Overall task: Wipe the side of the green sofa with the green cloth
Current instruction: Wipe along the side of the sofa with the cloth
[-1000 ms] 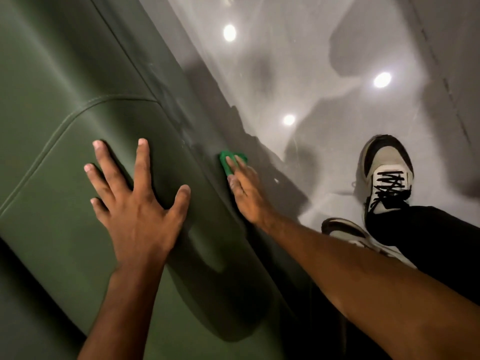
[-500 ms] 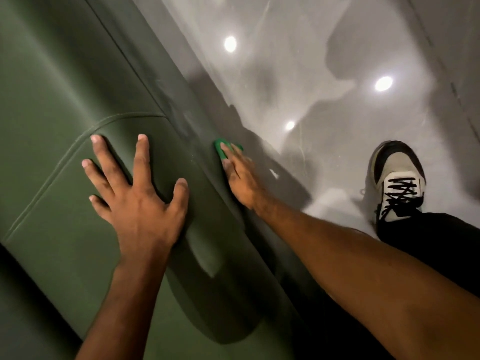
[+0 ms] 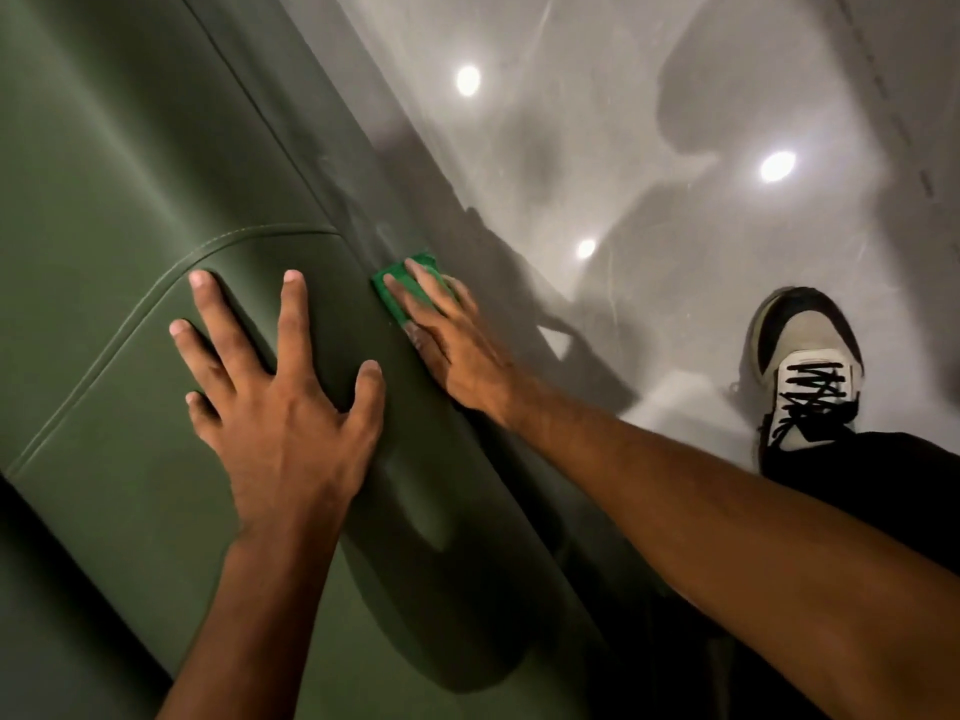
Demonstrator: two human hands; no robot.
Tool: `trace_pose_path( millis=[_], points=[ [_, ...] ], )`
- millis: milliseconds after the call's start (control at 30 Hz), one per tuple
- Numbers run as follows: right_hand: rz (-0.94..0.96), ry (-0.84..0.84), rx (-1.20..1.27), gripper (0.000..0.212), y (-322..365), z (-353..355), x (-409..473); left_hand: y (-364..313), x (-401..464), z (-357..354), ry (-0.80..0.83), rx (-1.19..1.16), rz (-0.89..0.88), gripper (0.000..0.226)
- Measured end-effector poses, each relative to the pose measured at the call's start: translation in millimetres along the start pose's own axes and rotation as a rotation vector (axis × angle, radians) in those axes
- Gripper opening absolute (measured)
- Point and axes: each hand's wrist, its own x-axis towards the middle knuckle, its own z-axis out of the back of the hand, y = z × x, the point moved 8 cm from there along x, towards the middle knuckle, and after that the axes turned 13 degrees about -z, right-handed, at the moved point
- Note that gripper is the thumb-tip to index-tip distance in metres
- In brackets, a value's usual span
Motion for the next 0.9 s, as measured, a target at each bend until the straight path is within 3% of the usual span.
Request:
trace_pose_path(
  millis=[133,200,333,467,667,800,900],
  points=[
    [-0.302,0.043,0.145,0.048,-6,4,-9,-2,1,3,0.024,-0.002,0.010,0.085],
    [-0.362,0.018,0.180,0.048,1,11,-26,-4,1,2,0.038,-0.016,0.027,0.086],
    [-0.161,-0.021,0.217,0.050,27,24,-50,-4,3,5,0.041,-0.002,0.033,0.085],
    [0.006,-0.036,0.111,0.050,23,22,-18,-5,1,7,0.047,0.058,0.050,0.088],
    [-0.283,-0.060,0.112,0.048,-4,16,-41,-1,8,10,0.096,0.065,0.049,0.093],
    [-0.260,0.099,0.018,0.050,14,26,-82,-8,10,16,0.198,-0.005,0.086,0.097],
    [-0.172,0.175,-0.016,0.052,20,25,-54,1,29,19,0.185,-0.023,0.091,0.099]
  ],
)
